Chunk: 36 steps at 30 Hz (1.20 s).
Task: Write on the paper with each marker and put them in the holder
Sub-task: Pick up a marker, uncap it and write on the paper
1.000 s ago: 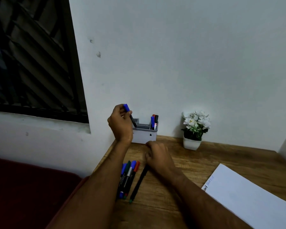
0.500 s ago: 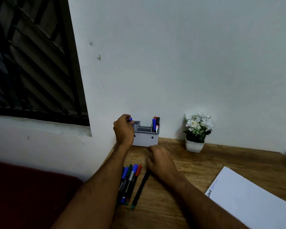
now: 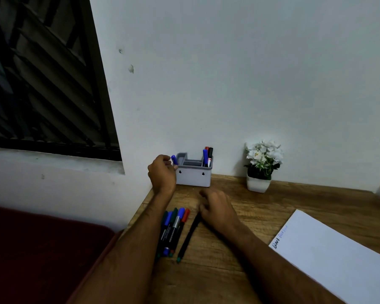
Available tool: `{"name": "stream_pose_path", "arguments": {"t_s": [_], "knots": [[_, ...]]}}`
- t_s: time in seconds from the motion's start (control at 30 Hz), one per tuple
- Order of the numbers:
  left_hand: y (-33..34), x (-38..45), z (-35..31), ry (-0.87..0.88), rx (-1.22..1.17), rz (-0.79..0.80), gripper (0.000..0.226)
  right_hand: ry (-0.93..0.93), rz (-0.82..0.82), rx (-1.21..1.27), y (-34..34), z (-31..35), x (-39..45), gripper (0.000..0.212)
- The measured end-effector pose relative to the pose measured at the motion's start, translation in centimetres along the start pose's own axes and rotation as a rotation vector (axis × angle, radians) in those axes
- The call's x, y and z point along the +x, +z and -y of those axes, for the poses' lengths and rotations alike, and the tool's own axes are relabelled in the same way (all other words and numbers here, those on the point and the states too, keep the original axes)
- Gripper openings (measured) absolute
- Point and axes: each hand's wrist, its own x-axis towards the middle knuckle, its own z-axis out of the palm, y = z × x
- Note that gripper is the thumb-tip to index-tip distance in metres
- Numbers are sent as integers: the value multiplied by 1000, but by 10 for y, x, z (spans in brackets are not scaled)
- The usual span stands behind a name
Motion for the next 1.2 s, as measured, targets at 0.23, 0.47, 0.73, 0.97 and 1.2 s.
{"name": "stream_pose_path", "arguments": {"t_s": [0.23,0.47,0.73,0.97,1.2], "knots": [[-7,-32,0,21,158,132,18,33,-18,5,-6,-8,-12,40],[-5,-74,-11,98,500,485,20,24,-77,-21,-17,-14,-27,36],[-6,-98,-22,138,633,621,20,52,-71,-2,-25,-20,-44,34],[1,-95,-29,-80,352,589,15,149,-105,145,-30,-22,-49,27],[5,-99,-54,-583,-487,576,20,214,-43,443,-41,-26,-57,28]]}}
